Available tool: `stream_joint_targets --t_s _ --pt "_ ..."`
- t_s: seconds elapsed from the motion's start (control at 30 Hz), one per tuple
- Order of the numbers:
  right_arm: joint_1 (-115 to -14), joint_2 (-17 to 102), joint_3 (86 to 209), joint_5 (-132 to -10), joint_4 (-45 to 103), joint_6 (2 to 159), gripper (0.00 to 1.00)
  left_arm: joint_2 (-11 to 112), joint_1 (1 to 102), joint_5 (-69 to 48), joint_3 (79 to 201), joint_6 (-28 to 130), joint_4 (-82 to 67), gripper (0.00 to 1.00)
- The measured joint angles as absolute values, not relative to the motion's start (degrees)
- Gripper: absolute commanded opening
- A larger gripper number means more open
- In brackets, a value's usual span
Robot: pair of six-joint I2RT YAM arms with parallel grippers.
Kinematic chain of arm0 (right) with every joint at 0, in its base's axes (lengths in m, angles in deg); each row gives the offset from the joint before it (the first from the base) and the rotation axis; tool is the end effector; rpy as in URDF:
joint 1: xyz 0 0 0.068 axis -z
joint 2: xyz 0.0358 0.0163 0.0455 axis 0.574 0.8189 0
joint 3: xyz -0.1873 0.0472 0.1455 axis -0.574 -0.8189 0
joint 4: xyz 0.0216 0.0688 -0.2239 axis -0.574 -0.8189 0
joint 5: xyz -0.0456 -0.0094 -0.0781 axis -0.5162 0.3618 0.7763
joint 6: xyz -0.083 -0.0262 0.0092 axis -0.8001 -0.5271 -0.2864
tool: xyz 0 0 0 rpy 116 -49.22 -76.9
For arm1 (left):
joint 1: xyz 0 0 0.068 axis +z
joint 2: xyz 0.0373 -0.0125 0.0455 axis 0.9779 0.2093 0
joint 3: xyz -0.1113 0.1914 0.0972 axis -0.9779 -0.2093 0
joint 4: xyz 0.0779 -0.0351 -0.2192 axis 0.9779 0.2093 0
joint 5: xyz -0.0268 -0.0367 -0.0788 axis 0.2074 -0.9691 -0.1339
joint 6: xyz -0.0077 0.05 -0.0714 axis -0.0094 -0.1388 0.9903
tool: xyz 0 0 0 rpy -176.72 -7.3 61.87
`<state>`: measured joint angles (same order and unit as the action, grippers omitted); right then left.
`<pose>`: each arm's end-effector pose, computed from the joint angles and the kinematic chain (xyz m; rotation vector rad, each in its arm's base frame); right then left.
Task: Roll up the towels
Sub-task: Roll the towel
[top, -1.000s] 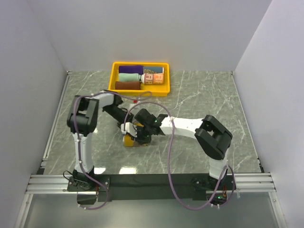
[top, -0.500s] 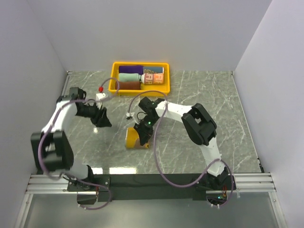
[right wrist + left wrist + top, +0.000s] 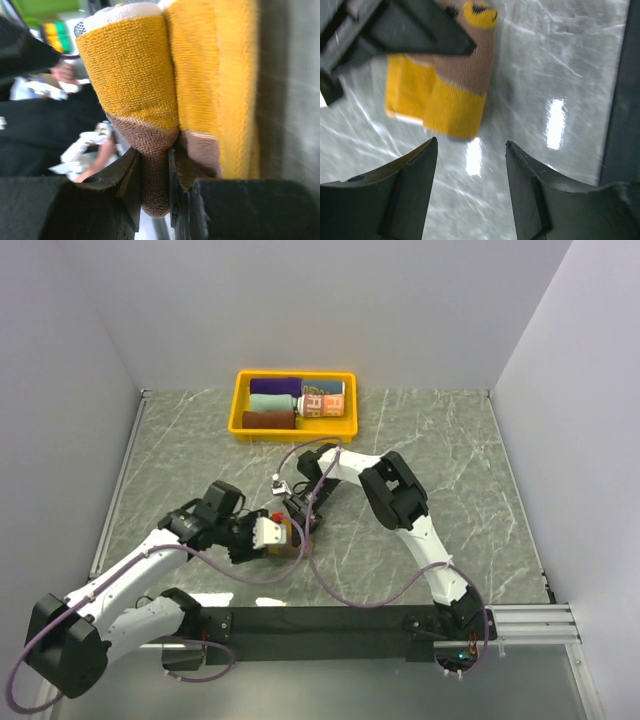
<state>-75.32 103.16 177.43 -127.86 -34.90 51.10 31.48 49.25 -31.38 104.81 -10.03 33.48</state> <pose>0.2528 0.3063 0.0697 1.1154 -2.1201 -1.4643 0.1497 -0.1250 0.1719 1.6993 1.7864 -0.4988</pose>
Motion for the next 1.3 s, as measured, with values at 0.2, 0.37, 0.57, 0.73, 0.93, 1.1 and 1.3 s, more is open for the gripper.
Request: stream_joint_targets --t_s 0.2,0.37,0.57,0.73,0.93,1.1,1.3 --pt "-74.1 106.4 179.4 -131.5 -38.2 51.6 0.00 32.1 38.3 -23.1 101.5 -9.4 23.0 0.62" --pt "-74.1 106.6 179.8 -131.7 -38.6 51.8 0.00 35.0 33.9 -19.0 99.7 -9.4 16.5 0.62" --pt "-74.0 106.7 179.7 -131.7 -38.5 52.3 0.00 43.3 31.8 -15.1 98.8 -10.3 10.0 0.34" --pt "-73.6 106.6 179.4 -131.7 -38.6 52.4 0.27 47.4 31.7 -15.0 100.9 -10.9 10.6 0.16" --pt "-72.6 103.2 176.8 -128.5 -37.6 52.9 0.48 50.8 31.9 -18.0 104.5 -11.1 13.9 0.06" --pt "-70.2 99.9 178.3 -122.1 -37.1 53.3 0.54 54.7 35.5 -23.6 108.9 -11.0 18.6 0.04" --pt "-61.7 98.4 188.0 -116.9 -36.3 54.2 0.53 62.6 42.0 -33.0 117.2 -11.0 27.2 0.05"
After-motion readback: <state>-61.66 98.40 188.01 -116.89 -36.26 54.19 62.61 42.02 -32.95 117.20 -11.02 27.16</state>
